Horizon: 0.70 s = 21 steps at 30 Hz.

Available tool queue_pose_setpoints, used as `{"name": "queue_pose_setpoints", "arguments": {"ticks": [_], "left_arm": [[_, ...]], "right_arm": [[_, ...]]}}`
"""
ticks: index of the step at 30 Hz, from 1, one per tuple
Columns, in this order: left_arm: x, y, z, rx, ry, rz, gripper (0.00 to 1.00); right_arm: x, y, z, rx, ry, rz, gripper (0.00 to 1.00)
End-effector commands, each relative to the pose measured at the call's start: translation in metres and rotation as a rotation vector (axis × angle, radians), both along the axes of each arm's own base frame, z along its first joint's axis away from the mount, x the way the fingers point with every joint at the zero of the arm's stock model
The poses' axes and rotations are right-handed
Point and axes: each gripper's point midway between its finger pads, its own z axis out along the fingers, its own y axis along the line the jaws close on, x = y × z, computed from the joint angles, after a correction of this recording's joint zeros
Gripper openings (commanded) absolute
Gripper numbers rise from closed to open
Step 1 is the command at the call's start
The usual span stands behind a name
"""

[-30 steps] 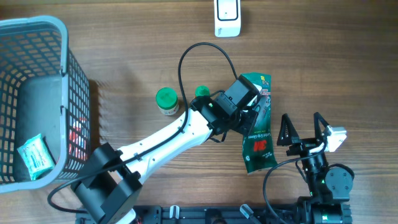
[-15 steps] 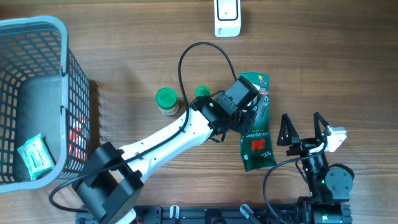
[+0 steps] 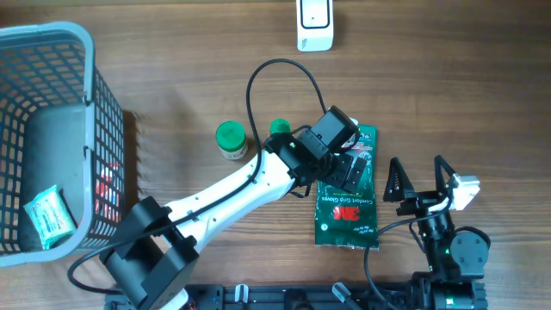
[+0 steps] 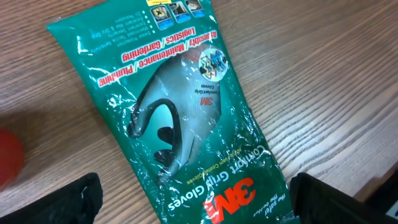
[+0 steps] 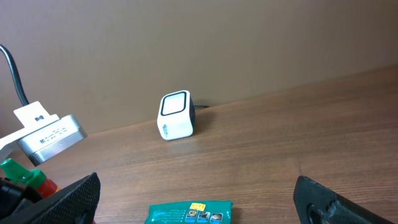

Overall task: Scan the item barcode
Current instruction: 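Lift the glove pack out and lay it flat right of the bottle, then reach the left gripper into the basket and grasp the mint-green packet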

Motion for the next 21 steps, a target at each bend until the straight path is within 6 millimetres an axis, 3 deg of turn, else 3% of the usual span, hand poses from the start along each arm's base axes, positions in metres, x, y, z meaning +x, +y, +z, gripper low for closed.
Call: {"name": "queue_pose_setpoints", "arguments": {"ticks": [1, 3, 6, 9, 12, 14, 17, 19, 20, 21], "left_arm": [[0.023, -0.003, 0.027, -0.03, -0.059, 0.028, 1.0], [0.045, 0.005, 0.052, -0.031, -0.1, 0.079, 1.0], [0.084, 0.023, 0.104, -0.028, -0.216, 0.134, 0.99], [0.103, 0.026, 0.152, -0.09, -0.287, 0.169, 1.0], [0.12, 0.045, 0.198, -0.086, -0.381, 0.251, 0.99], [0.13, 0.071, 0.226, -0.051, -0.438, 0.329, 1.0], [0.137, 0.127, 0.262, 0.025, -0.478, 0.467, 1.0], [0.139, 0.172, 0.278, 0.073, -0.486, 0.6, 1.0], [0.139, 0.211, 0.289, 0.092, -0.484, 0.726, 1.0], [0.138, 0.235, 0.295, 0.09, -0.478, 0.81, 1.0]], "right_arm": [[-0.001, 0.004, 0.001, -0.003, -0.008, 0.022, 0.99], [-0.001, 0.004, 0.001, -0.004, -0.008, 0.022, 1.0], [-0.001, 0.004, 0.001, -0.003, -0.008, 0.022, 1.0], [-0.001, 0.004, 0.001, -0.003, -0.008, 0.022, 1.0], [-0.001, 0.004, 0.001, -0.003, -0.008, 0.022, 0.99], [-0.001, 0.004, 0.001, -0.003, -0.008, 0.022, 1.0], [-0.001, 0.004, 0.001, -0.003, -0.008, 0.022, 1.0], [-0.001, 0.004, 0.001, -0.004, -0.008, 0.022, 1.0], [-0.001, 0.004, 0.001, -0.003, -0.008, 0.023, 1.0], [-0.001, 0.004, 0.001, -0.003, -0.008, 0.022, 1.0]]}}
